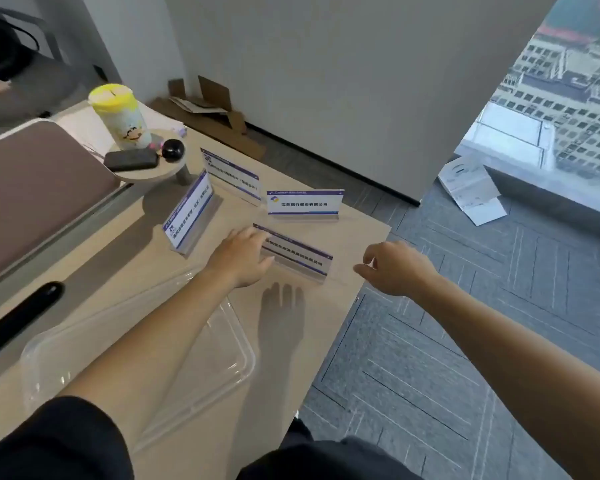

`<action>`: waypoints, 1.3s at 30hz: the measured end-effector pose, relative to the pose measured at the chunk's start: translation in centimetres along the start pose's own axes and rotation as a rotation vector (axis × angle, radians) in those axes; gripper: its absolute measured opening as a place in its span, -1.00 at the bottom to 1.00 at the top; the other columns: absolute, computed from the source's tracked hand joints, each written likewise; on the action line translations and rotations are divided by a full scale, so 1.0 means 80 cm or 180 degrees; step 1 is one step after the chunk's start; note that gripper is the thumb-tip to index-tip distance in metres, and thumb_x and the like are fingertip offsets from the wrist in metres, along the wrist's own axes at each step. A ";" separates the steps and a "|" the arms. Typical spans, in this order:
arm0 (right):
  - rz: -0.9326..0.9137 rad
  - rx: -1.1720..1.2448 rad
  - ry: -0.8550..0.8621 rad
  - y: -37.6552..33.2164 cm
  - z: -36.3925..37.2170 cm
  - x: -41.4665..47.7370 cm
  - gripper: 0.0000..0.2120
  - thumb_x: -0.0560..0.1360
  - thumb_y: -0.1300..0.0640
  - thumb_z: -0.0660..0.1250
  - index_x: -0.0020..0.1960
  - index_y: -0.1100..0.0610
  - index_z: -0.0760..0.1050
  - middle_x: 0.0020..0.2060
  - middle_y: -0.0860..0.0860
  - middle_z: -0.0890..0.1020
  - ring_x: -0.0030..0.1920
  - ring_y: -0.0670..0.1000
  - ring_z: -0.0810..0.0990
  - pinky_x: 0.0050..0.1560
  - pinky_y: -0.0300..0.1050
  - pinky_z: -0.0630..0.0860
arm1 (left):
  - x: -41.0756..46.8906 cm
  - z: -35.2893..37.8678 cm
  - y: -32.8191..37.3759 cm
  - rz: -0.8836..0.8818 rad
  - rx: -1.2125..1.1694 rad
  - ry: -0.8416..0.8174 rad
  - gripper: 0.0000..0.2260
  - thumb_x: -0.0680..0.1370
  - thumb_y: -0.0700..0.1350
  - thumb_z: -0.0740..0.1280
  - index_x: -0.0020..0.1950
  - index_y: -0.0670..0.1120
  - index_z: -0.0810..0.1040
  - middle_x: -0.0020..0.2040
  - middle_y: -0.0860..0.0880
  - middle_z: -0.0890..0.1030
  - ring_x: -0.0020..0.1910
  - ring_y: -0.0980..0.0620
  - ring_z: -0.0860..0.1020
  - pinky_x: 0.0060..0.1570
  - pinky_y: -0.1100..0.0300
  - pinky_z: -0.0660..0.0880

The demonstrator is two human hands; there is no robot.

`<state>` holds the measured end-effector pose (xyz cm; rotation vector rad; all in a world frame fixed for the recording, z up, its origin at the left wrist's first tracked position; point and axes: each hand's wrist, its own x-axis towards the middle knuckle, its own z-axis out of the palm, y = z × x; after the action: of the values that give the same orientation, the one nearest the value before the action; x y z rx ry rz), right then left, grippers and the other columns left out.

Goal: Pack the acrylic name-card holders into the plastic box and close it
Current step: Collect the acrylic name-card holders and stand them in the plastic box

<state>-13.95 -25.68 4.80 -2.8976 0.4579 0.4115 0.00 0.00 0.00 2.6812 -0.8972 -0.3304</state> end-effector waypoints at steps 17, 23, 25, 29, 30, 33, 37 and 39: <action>-0.1196 0.0547 -0.1062 0.038 0.060 0.213 -0.53 0.50 -0.20 0.36 0.30 0.04 0.47 0.12 0.05 0.54 0.06 0.07 0.54 0.04 -0.02 0.53 | 0.104 0.053 0.004 -0.0843 0.0498 -0.0257 -0.79 0.56 0.14 0.29 -0.01 0.05 0.62 0.02 0.03 0.61 0.02 -0.08 0.54 -0.09 0.09 0.40; -0.1623 0.1063 -0.0918 0.039 0.074 0.281 -0.80 0.55 0.01 0.37 0.09 0.09 0.62 -0.05 0.06 0.65 -0.04 0.09 0.61 0.00 0.01 0.57 | 0.066 0.084 0.032 -0.1839 -0.0276 0.0134 -0.79 0.53 0.04 0.37 0.15 0.05 0.61 0.10 0.04 0.59 0.12 -0.05 0.52 -0.03 0.05 0.51; -0.1477 0.1525 -0.1088 0.033 0.074 0.293 -0.84 0.55 0.03 0.40 0.03 0.11 0.64 -0.10 0.01 0.67 -0.09 0.02 0.62 -0.02 -0.06 0.57 | 0.054 0.093 0.034 -0.2074 -0.0580 0.0192 -0.79 0.52 -0.06 0.39 0.15 0.04 0.61 0.09 0.05 0.59 0.10 -0.05 0.54 0.02 0.04 0.51; -0.0770 0.2556 -0.1520 0.021 0.084 0.296 -0.83 0.52 -0.09 0.39 0.03 -0.02 0.59 -0.04 -0.04 0.65 0.00 -0.01 0.60 0.08 -0.06 0.52 | 0.040 0.111 0.045 -0.2593 -0.1300 0.0634 -0.88 0.52 -0.07 0.41 0.05 0.03 0.67 -0.03 0.06 0.66 -0.04 0.00 0.60 -0.03 0.12 0.50; -0.0580 0.2753 -0.1622 0.018 0.086 0.292 -0.82 0.53 -0.13 0.37 0.05 -0.06 0.56 0.00 -0.05 0.62 0.05 0.00 0.58 0.11 -0.02 0.51 | 0.038 0.115 0.050 -0.2709 -0.1437 0.0689 -0.90 0.53 -0.04 0.40 0.02 0.05 0.67 -0.08 0.07 0.67 -0.09 0.02 0.60 -0.08 0.15 0.48; -0.0187 0.3203 -0.2006 0.005 0.096 0.282 -0.63 0.56 -0.22 0.27 0.21 0.00 0.45 0.08 -0.02 0.55 0.18 0.06 0.51 0.18 0.03 0.42 | 0.033 0.129 0.061 -0.2706 -0.1569 0.0926 -0.90 0.57 -0.01 0.35 -0.02 0.05 0.66 -0.23 0.09 0.63 -0.19 0.04 0.59 -0.20 0.17 0.43; 0.0186 0.3440 -0.2295 -0.017 0.101 0.286 -0.14 0.33 -0.53 0.21 0.54 -0.19 0.19 0.53 -0.01 0.28 0.51 0.13 0.26 0.48 0.26 0.21 | 0.033 0.137 0.076 -0.2523 -0.1358 0.1023 -0.85 0.59 -0.02 0.29 -0.14 -0.01 0.56 -0.34 0.08 0.49 -0.30 0.01 0.50 -0.30 0.13 0.37; 0.0322 0.3707 -0.2470 -0.031 0.091 0.285 -0.19 0.46 -0.42 0.22 0.59 -0.19 0.02 0.59 -0.06 0.13 0.57 0.12 0.13 0.52 0.24 0.11 | 0.033 0.136 0.083 -0.2539 -0.1364 0.1187 -0.81 0.59 -0.01 0.26 -0.17 -0.05 0.53 -0.34 0.04 0.48 -0.31 -0.03 0.48 -0.29 0.10 0.38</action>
<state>5.95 -28.07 -8.54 -1.4596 0.4680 0.8560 -4.87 -8.88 -8.13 2.4336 0.3438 -0.1435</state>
